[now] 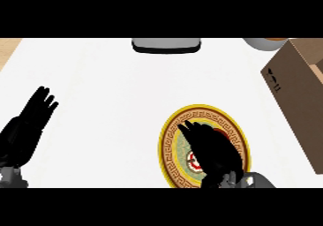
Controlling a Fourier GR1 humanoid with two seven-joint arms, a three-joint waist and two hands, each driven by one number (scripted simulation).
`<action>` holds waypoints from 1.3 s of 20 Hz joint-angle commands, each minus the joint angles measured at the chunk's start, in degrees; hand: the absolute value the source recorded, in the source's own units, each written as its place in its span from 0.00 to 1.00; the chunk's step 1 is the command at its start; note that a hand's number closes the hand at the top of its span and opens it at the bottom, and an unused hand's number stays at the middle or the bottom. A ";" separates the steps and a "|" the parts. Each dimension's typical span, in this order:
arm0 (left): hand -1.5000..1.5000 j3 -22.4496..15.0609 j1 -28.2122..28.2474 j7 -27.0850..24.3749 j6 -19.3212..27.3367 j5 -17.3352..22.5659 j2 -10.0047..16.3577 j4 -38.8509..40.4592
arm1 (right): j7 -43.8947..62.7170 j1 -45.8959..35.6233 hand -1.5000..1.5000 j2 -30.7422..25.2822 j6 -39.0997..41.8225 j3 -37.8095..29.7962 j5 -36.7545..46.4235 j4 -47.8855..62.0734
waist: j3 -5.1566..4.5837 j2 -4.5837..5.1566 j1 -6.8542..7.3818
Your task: Pick the cupcake from the plate and place it in the cardboard box
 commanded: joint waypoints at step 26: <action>0.50 5.92 -6.61 5.25 -3.84 -1.37 -1.55 1.72 | -17.76 6.34 1.00 3.19 -1.47 -3.05 18.02 3.84 | 0.02 0.00 -0.23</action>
